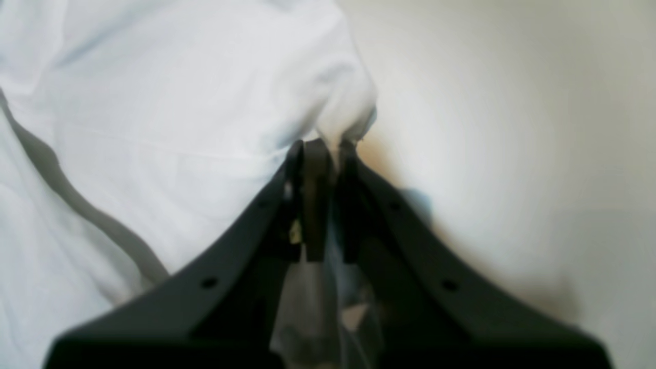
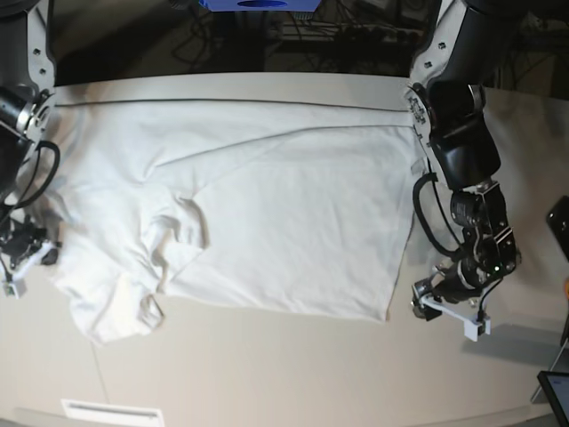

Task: Fold the T-shirt properly
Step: 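Move the left gripper along the shirt side to the hem corner, then grasp the hem corner with the left gripper, then lift the hem with the left gripper and fold it toward the collar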

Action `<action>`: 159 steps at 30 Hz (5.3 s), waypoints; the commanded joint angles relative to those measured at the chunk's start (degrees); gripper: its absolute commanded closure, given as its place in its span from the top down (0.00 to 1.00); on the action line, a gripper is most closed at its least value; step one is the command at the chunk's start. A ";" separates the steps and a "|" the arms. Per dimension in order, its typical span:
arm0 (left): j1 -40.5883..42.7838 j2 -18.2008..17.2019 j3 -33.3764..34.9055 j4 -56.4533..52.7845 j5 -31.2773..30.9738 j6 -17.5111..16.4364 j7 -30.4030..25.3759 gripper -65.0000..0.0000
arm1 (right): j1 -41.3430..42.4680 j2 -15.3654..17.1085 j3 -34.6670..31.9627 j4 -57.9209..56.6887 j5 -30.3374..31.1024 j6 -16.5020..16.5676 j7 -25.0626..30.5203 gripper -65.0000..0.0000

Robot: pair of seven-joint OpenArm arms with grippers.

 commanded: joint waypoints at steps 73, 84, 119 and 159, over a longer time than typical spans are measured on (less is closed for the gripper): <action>-11.99 3.23 16.16 -25.74 -0.31 3.76 -8.71 0.00 | 0.95 0.41 -0.30 2.56 -0.54 0.56 -1.13 0.00; -7.60 3.32 16.16 -2.88 -0.40 3.67 2.28 0.00 | 0.33 0.24 0.14 13.02 -0.54 0.56 -1.13 0.00; 21.77 -2.05 16.08 48.64 -0.49 -0.46 22.94 0.00 | -14.44 2.08 4.80 40.62 -0.45 0.56 -15.81 0.00; 39.52 -11.89 16.95 51.27 -0.05 -0.46 23.46 0.00 | -31.84 -7.50 14.83 51.70 -0.80 0.56 -22.40 0.00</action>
